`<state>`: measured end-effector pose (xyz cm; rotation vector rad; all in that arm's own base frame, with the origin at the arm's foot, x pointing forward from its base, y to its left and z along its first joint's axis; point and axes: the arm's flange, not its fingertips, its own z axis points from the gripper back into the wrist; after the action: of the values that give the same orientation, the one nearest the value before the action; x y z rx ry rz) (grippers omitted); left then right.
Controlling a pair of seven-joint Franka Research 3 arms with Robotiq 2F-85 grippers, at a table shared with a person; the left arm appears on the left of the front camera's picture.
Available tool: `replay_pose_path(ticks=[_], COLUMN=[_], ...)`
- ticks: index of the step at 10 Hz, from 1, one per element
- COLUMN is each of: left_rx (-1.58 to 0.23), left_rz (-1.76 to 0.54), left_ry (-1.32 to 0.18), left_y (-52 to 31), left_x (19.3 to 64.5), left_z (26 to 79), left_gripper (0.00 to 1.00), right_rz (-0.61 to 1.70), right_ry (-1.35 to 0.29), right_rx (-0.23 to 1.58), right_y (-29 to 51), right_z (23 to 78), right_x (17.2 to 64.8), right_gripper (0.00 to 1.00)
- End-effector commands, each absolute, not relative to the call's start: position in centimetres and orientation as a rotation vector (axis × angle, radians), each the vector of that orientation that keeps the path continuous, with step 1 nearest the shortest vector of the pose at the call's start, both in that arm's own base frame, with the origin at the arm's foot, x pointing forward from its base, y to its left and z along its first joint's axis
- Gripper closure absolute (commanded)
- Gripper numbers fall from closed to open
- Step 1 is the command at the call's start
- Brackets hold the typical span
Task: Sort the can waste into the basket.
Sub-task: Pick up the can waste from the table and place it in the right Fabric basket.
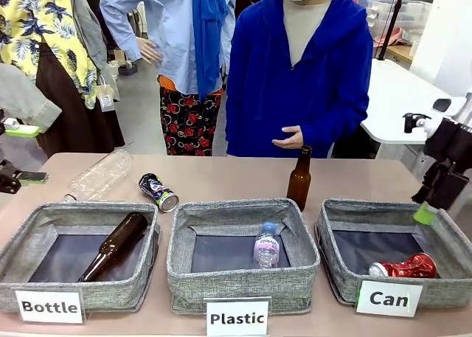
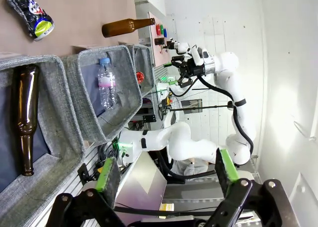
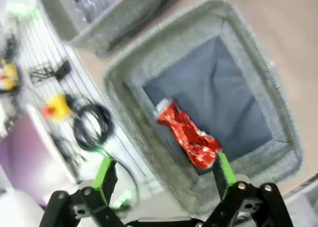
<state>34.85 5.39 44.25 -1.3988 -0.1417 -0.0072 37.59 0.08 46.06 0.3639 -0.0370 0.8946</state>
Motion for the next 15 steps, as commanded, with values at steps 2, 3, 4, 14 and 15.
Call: replay_pose_path(ticks=[2, 3, 4, 14, 15], left_rx=[-1.400, -1.400, -1.400, -1.400, -1.400], left_rz=[-0.011, -0.011, -0.011, -0.011, -0.011], left_ry=[-0.145, -0.145, -0.145, -0.145, -0.145], left_y=[5.4, 5.4, 5.4, 5.4, 5.4], left_x=[34.6, 34.6, 34.6, 34.6, 34.6], left_z=[44.4, 44.4, 44.4, 44.4, 44.4], left_gripper=[0.00, 0.00, 0.00, 0.00, 0.00], right_rz=[0.177, 0.132, -0.115, -0.024, -0.024], right_ry=[-0.331, -0.269, -0.229, -0.100, -0.100], right_rx=[1.049, 1.310, 1.553, 1.557, 1.557], right_y=[-3.1, -4.8, -6.0, -9.8, -9.8], right_z=[48.2, 48.4, 48.9, 47.8, 47.8], right_x=[39.8, 40.3, 41.3, 43.0, 43.0], right_gripper=[0.00, 0.00, 0.00, 0.00, 0.00])
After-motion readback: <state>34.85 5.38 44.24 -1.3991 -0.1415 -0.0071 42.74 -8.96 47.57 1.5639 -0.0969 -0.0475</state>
